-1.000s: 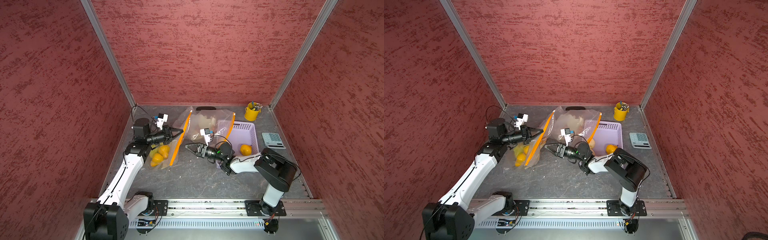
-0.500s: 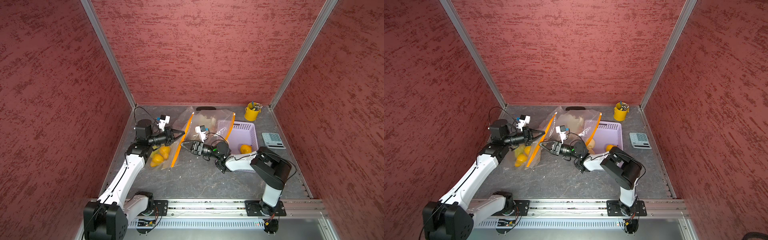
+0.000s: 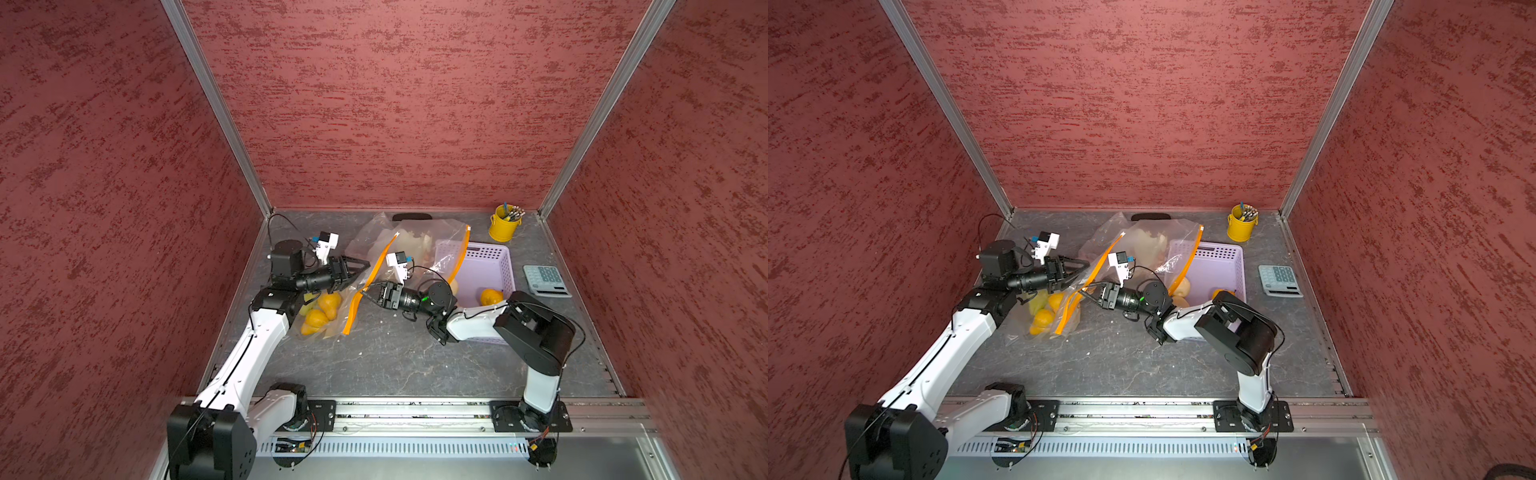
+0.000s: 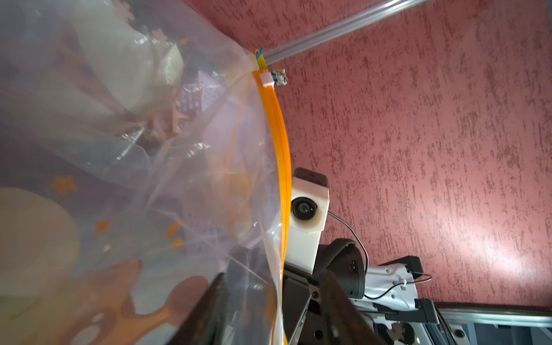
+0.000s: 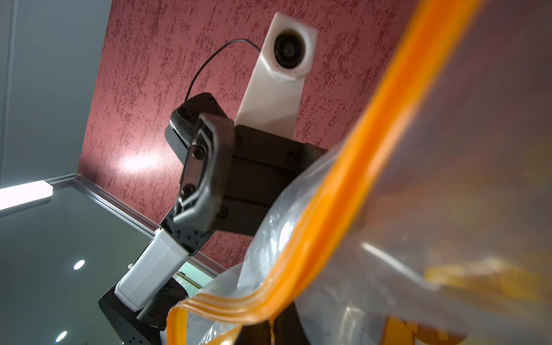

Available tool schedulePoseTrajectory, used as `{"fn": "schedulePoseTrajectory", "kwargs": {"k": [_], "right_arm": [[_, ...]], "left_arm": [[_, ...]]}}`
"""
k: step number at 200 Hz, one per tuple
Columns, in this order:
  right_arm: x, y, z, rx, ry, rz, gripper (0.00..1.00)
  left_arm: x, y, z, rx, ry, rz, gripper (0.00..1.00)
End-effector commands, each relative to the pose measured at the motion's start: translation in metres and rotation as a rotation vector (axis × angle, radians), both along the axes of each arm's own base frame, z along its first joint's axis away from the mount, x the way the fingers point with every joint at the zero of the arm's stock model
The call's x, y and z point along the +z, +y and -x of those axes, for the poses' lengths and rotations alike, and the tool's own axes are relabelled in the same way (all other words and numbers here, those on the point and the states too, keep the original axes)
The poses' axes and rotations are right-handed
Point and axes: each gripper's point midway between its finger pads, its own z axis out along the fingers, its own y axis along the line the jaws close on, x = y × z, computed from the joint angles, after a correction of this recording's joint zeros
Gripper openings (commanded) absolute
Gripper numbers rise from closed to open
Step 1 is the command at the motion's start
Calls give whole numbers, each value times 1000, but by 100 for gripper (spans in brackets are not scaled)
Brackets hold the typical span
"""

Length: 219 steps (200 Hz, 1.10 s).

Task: Open the zip-top bag and take out the pear
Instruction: Open the zipper of the food storage bag at the center of the board.

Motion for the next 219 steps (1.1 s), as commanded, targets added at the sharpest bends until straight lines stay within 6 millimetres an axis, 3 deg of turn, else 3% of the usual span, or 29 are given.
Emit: {"fn": "schedulePoseTrajectory", "kwargs": {"k": [1, 23, 37, 53, 73, 97, 126, 149, 188, 219], "right_arm": [[-6, -4, -1, -36, -3, 32, 0], [-12, -5, -4, -61, -9, 83, 0], [-15, -6, -8, -78, -9, 111, 0], [-18, -8, -12, -90, -3, 122, 0], [-21, -9, -15, -91, 3, 132, 0], [-28, -11, -17, -100, 17, 157, 0], [-28, -11, -19, -102, 18, 163, 0], [-28, -9, -18, -95, 13, 172, 0], [-27, -9, -16, -91, 20, 161, 0], [-29, -8, -13, -82, 21, 161, 0]], "left_arm": [[48, 18, -1, 56, -126, 7, 97], [79, 9, 17, 0, -220, -40, 100], [80, 1, 36, -40, -258, -166, 100], [55, 1, 58, -55, -237, -378, 100], [21, 21, 66, -5, -194, -575, 93], [12, 19, 82, -30, -222, -594, 84], [-9, 13, 96, -95, -227, -710, 85], [-32, 12, 90, -115, -201, -846, 85], [-45, 4, 67, -113, -173, -938, 80], [-52, 6, 48, -72, -158, -988, 62]]}}
